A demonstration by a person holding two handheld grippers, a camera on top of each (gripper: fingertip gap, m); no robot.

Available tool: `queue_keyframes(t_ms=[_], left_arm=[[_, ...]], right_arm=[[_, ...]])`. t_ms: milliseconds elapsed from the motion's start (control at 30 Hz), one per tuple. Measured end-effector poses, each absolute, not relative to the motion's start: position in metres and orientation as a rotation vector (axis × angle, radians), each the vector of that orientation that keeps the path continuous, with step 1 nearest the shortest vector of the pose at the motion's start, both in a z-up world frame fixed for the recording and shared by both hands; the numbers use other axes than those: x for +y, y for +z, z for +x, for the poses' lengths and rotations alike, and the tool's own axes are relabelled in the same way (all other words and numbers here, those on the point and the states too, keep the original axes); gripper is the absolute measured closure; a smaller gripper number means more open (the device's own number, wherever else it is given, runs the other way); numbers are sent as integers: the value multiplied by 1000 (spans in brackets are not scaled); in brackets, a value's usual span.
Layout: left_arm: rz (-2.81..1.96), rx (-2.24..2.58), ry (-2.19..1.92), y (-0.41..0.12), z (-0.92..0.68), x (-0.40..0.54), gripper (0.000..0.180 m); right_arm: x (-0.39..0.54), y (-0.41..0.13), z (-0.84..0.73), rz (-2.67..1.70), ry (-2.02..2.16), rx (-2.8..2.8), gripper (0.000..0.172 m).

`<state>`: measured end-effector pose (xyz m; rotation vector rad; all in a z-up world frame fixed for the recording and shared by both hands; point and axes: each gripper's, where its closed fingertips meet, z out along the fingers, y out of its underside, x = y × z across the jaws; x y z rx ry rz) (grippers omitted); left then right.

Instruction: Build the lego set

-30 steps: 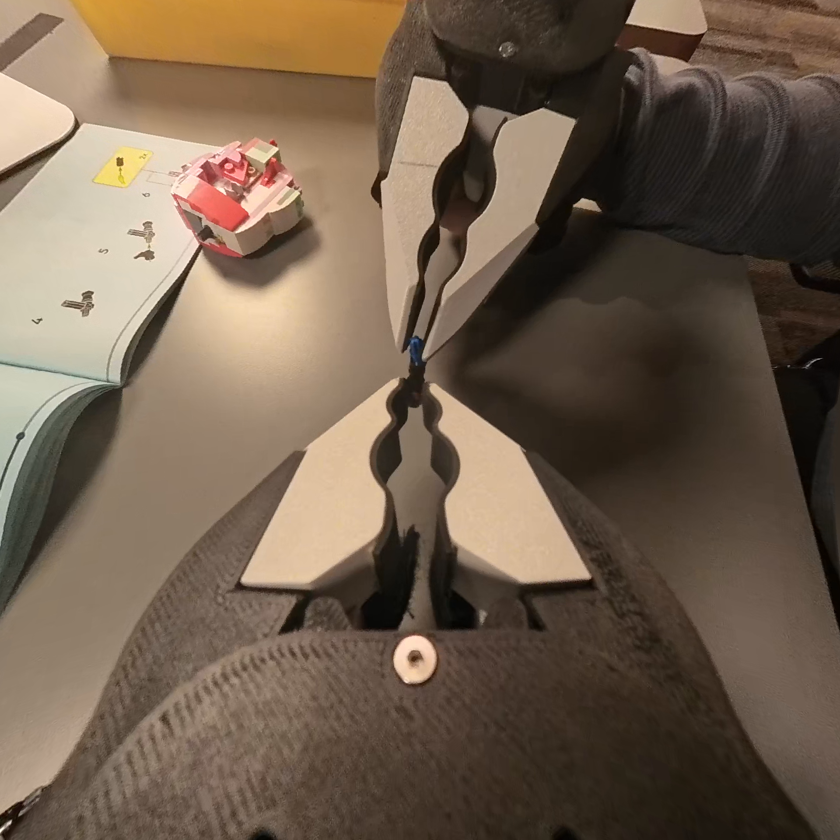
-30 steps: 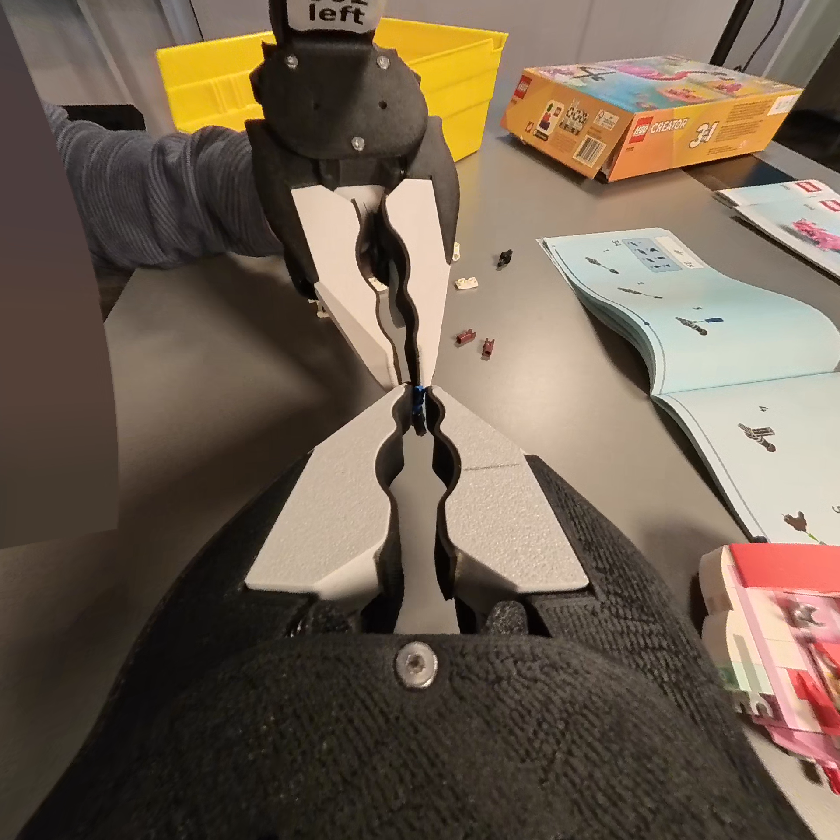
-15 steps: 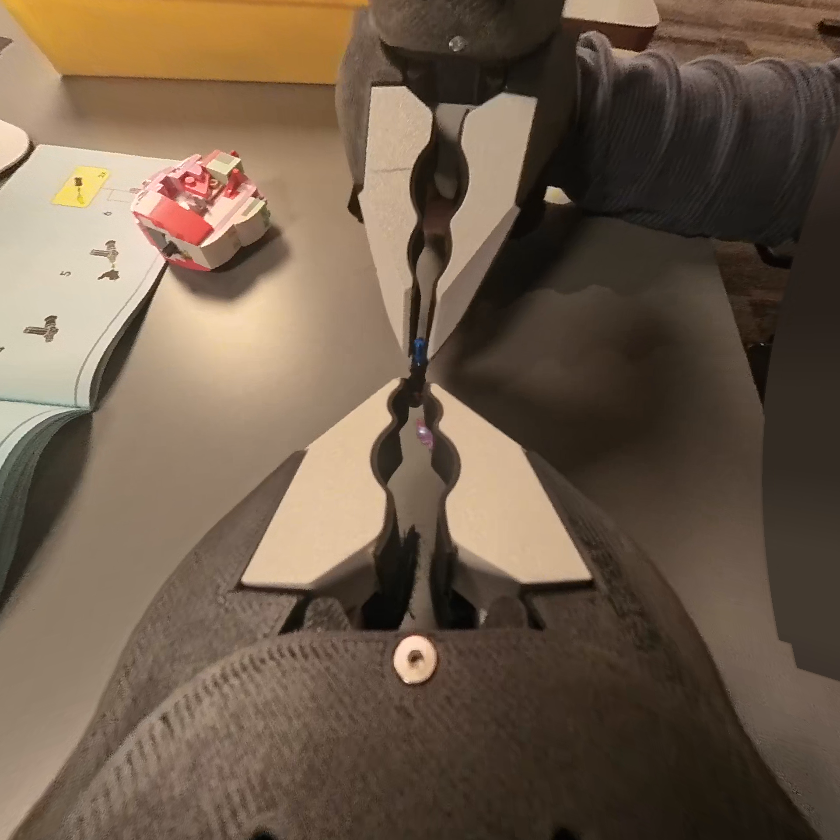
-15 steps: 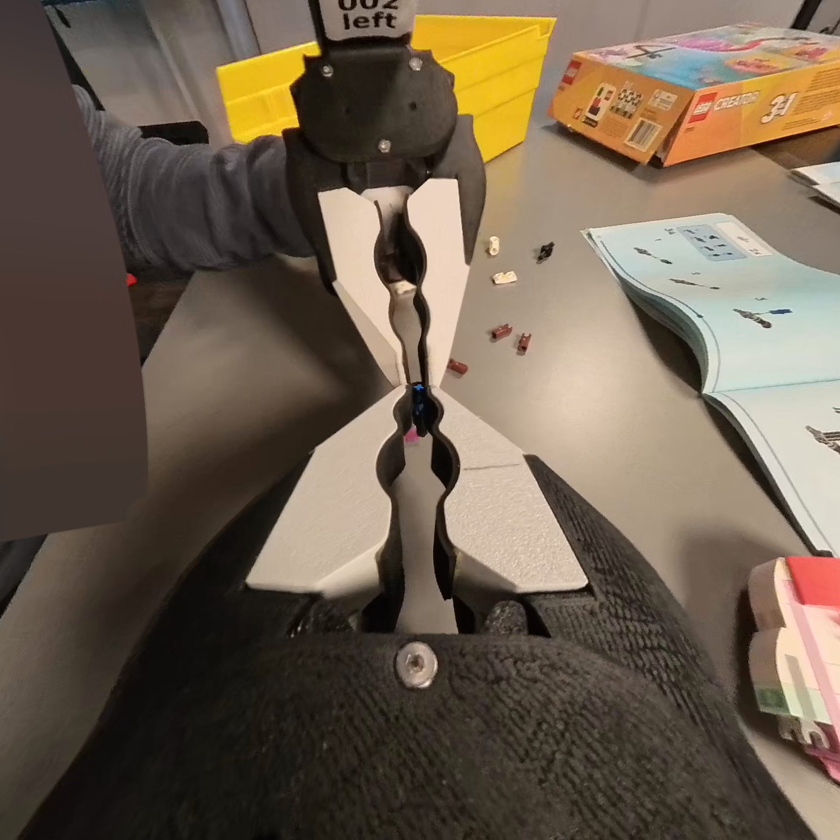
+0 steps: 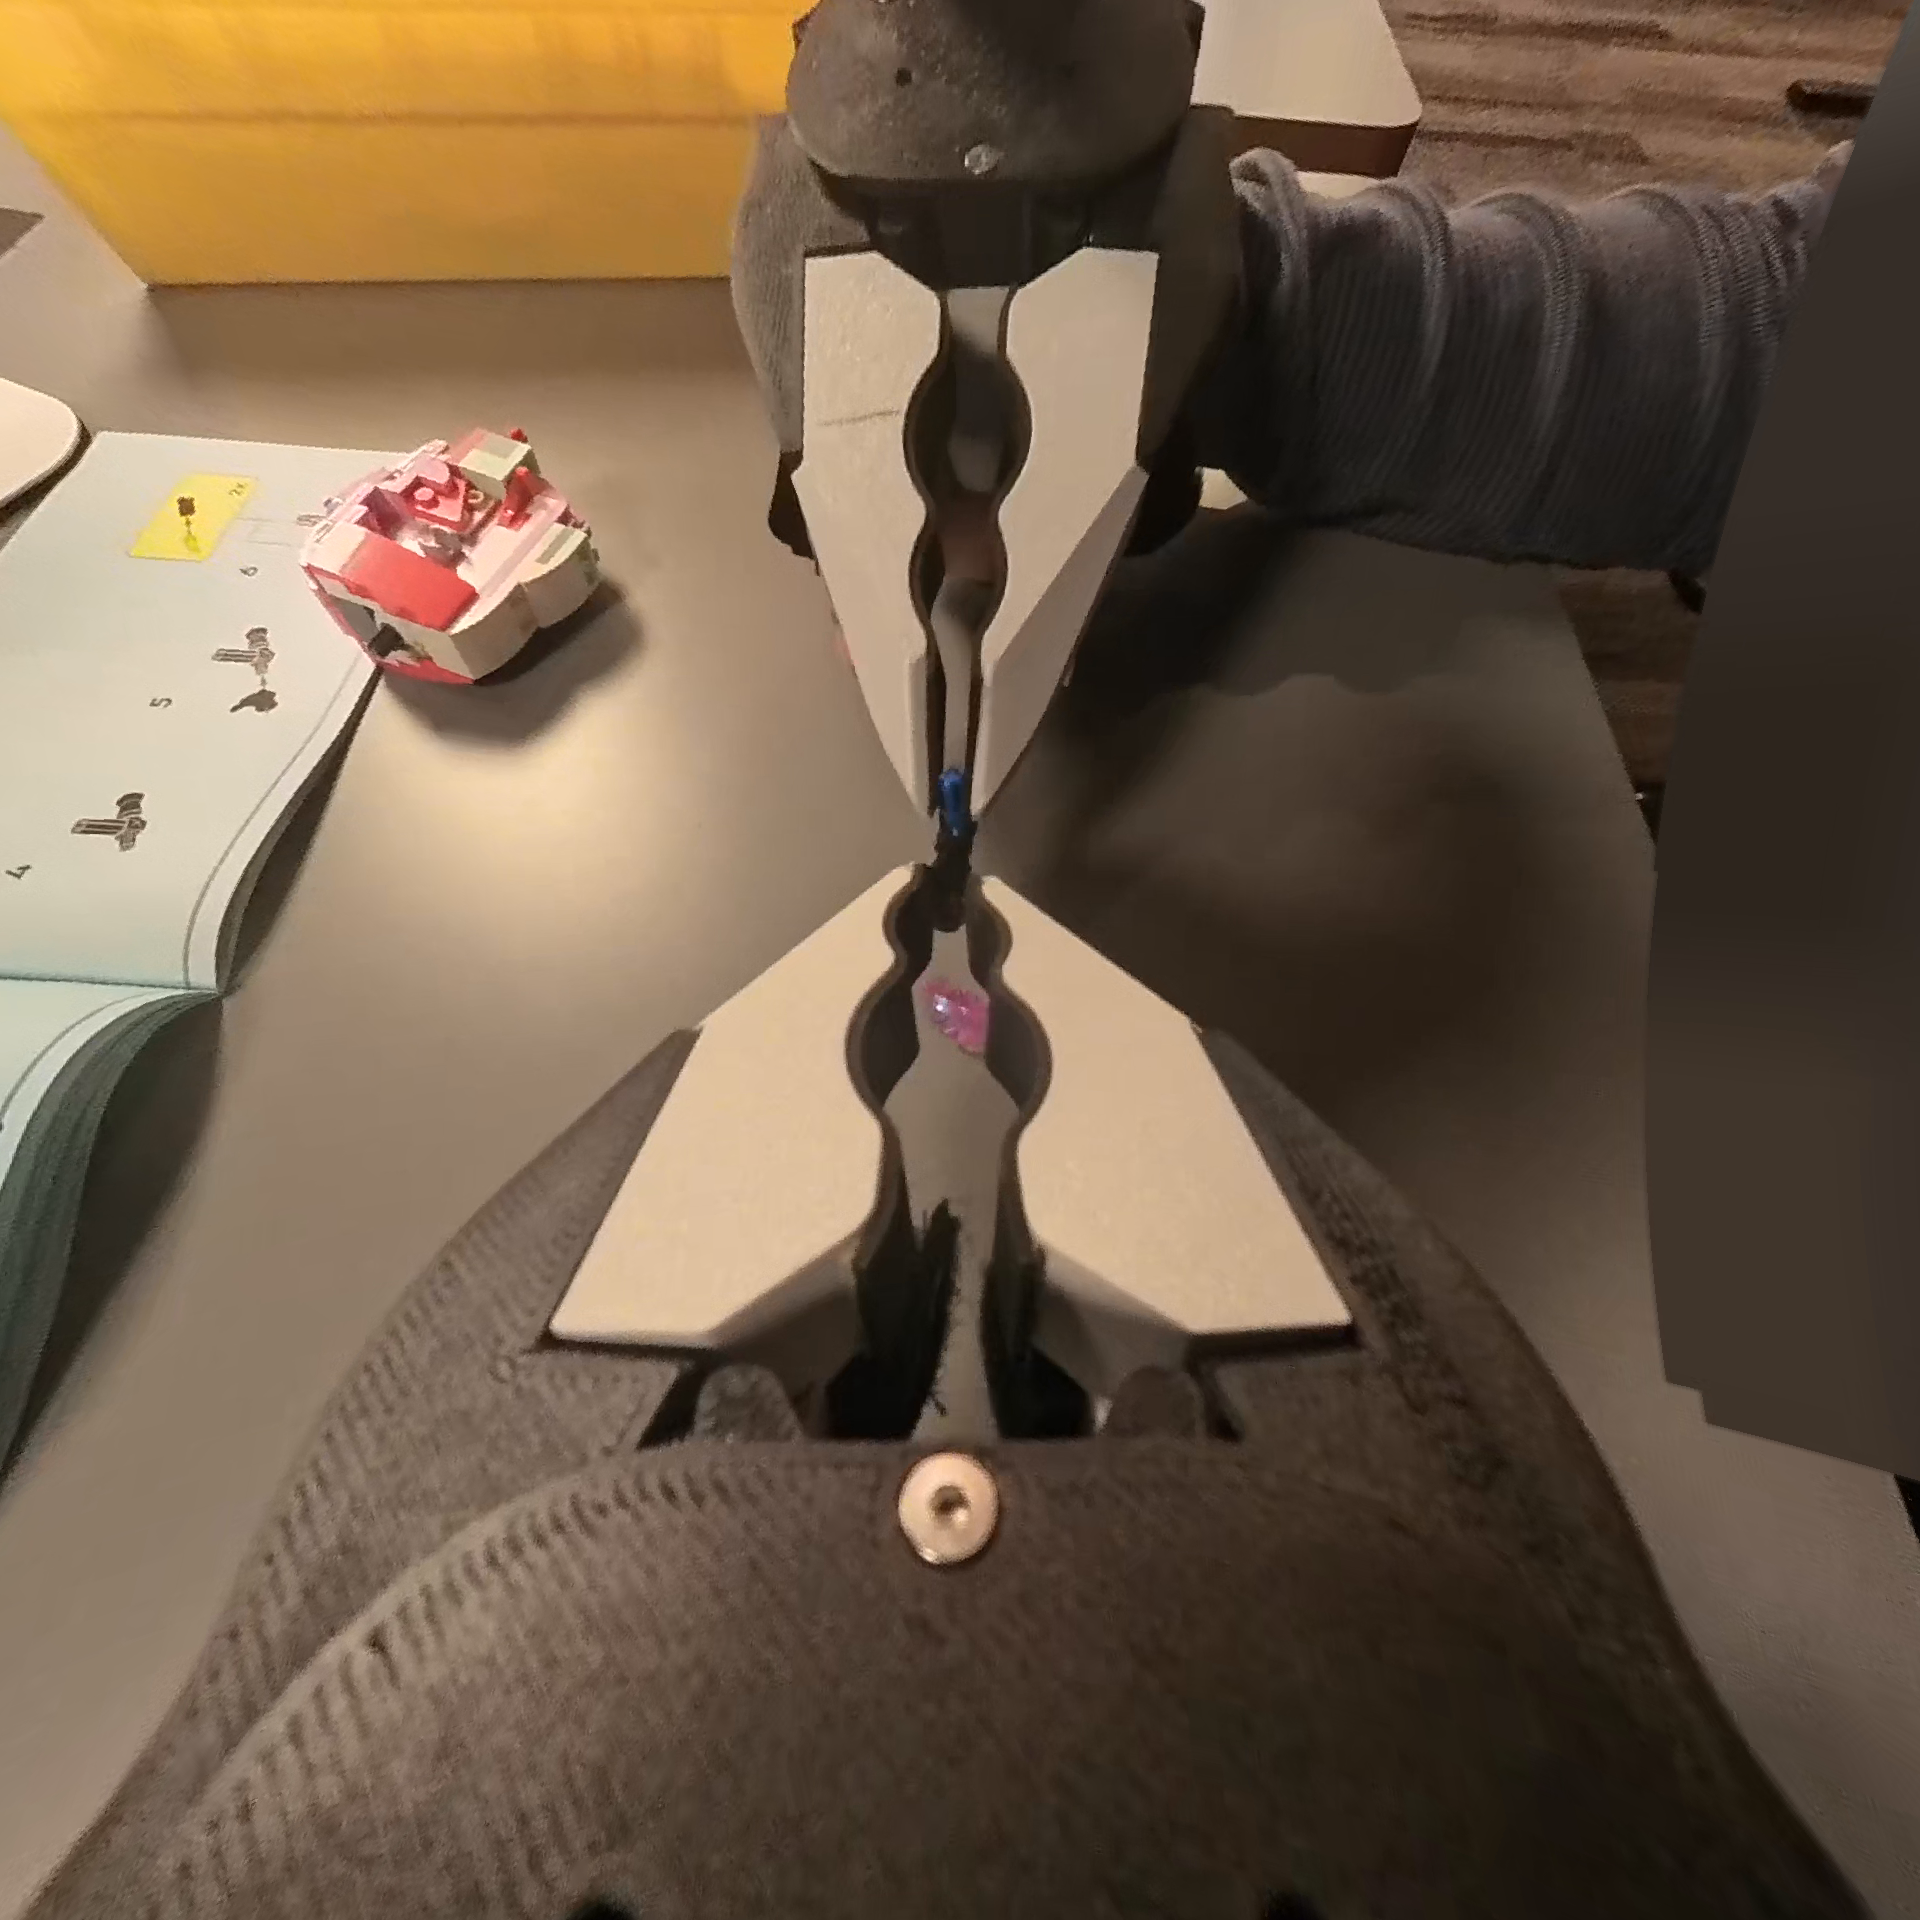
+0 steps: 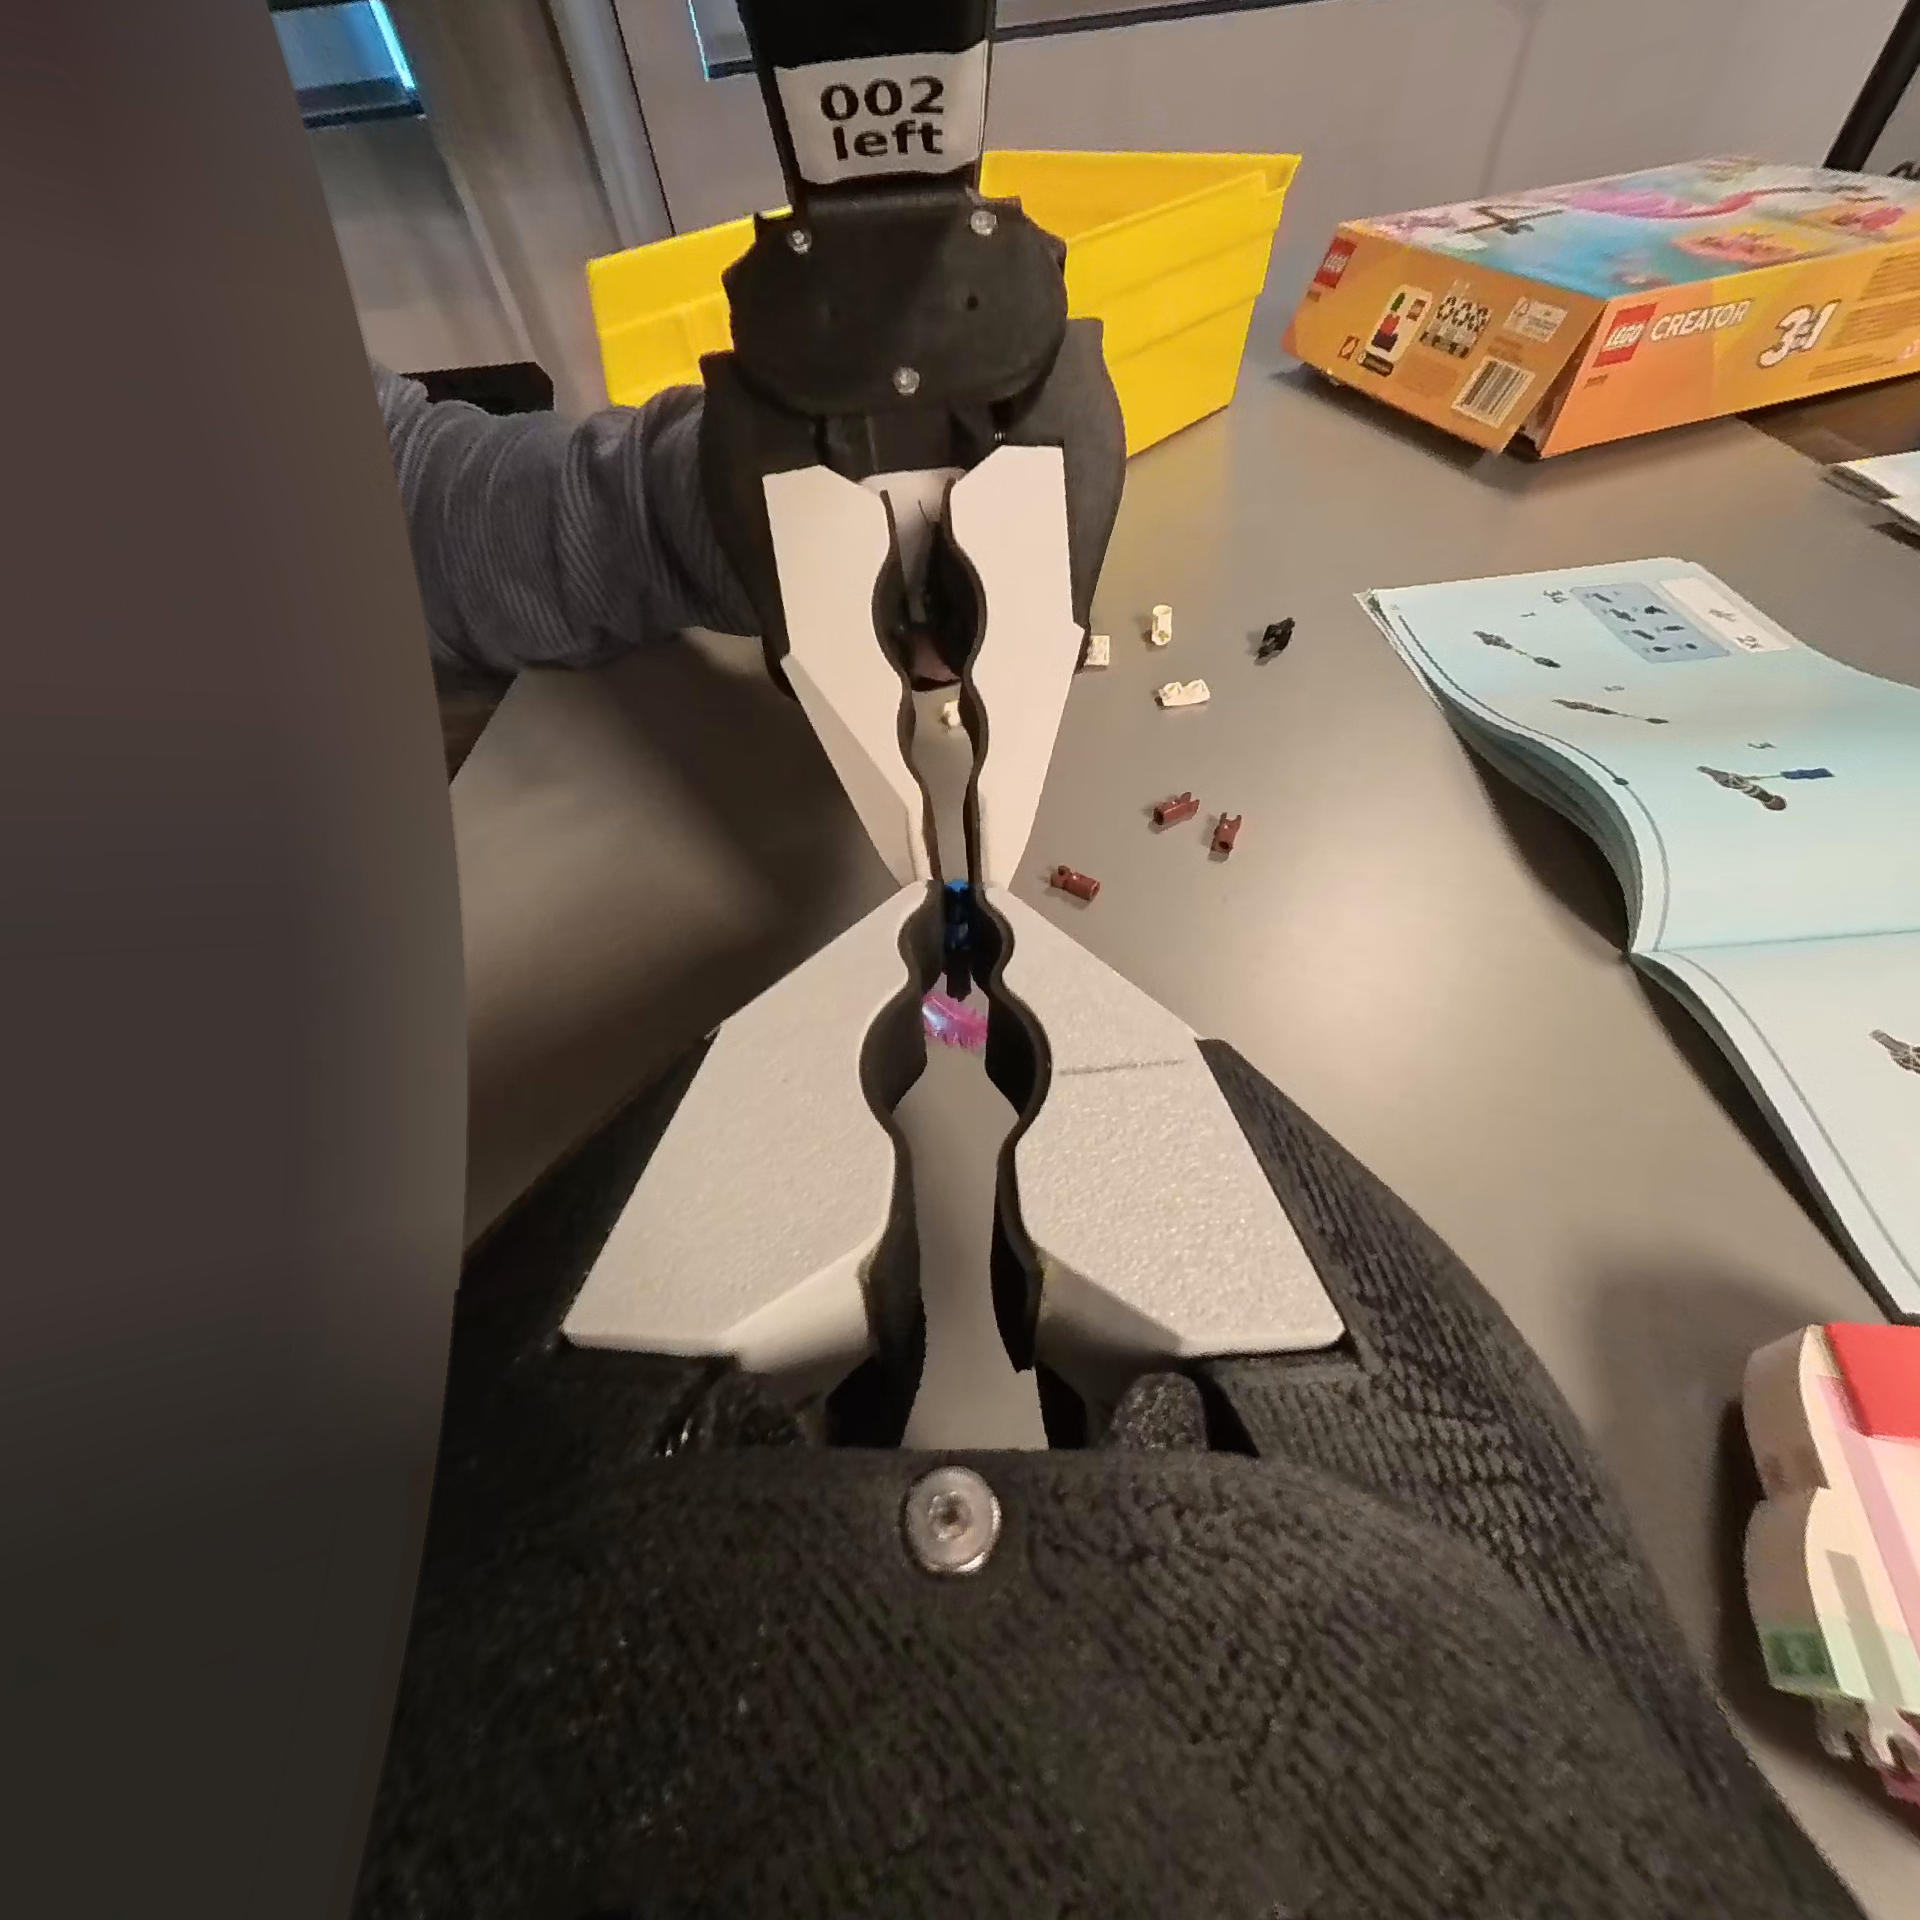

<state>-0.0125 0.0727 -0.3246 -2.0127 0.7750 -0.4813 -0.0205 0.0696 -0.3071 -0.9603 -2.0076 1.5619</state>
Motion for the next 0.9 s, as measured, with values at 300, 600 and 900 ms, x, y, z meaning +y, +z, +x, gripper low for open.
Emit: queue_keyframes(t_ms=[300, 600, 900], left_arm=[[-2024, 763, -512, -325, -13, 71, 176], [-2081, 732, -499, -333, -17, 73, 176], [-2122, 731, -504, -342, -18, 73, 176]], right_arm=[[72, -307, -22, -996, 1588, -1994, 168], [71, -315, -24, -866, 1350, -2042, 169], [68, -328, -24, -726, 1092, -2109, 170]])
